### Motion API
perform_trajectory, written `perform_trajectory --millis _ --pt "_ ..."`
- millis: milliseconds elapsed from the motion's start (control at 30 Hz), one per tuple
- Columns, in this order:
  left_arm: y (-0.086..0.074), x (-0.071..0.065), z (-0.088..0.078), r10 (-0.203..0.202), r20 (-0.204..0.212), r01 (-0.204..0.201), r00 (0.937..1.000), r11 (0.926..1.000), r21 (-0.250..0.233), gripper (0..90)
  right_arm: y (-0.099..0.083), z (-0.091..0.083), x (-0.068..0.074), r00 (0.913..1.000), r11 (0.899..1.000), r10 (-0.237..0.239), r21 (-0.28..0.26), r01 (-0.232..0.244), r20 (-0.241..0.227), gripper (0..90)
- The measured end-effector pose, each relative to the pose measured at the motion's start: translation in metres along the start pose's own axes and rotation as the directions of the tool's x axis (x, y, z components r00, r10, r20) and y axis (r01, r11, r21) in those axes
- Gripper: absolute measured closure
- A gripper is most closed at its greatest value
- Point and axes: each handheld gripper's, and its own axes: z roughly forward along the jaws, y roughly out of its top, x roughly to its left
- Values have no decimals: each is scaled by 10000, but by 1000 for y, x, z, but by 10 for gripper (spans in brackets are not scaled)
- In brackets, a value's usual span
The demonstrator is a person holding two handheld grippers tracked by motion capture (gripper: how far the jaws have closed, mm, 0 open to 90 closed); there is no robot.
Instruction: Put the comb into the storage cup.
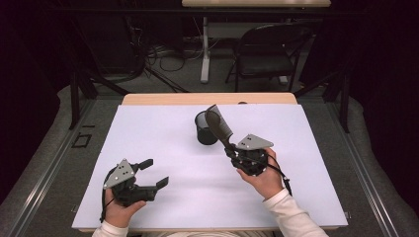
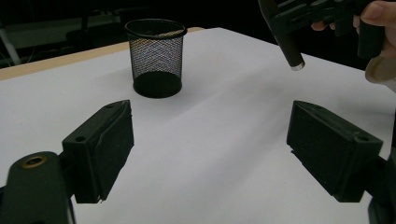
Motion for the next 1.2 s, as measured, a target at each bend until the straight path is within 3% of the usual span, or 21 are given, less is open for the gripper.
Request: perform_trajectory --millis 400,533,867,1000,1133,1200 --pt "17 5 6 -857 11 857 9963 9963 -30 161 0 -6 3 9999 9992 -92 -378 97 131 727" --pt "26 4 10 -922 -21 922 9957 9955 222 188 0 -7 4 9998 9989 -135 -457 143 164 727" --pt "58 5 24 -1133 379 1110 9928 9922 567 245 0 -9 5 9993 9976 -209 -659 230 319 727" --pt "67 6 29 -1126 115 1119 9936 9925 491 246 0 -10 5 9991 9969 -194 -755 222 387 727" --pt "76 11 33 -1520 388 1502 9876 9876 459 265 1 -11 5 9987 9962 -239 -830 277 461 727" --pt "81 12 35 -1623 278 1609 9864 9859 471 267 1 -11 5 9985 9960 -251 -845 291 487 727"
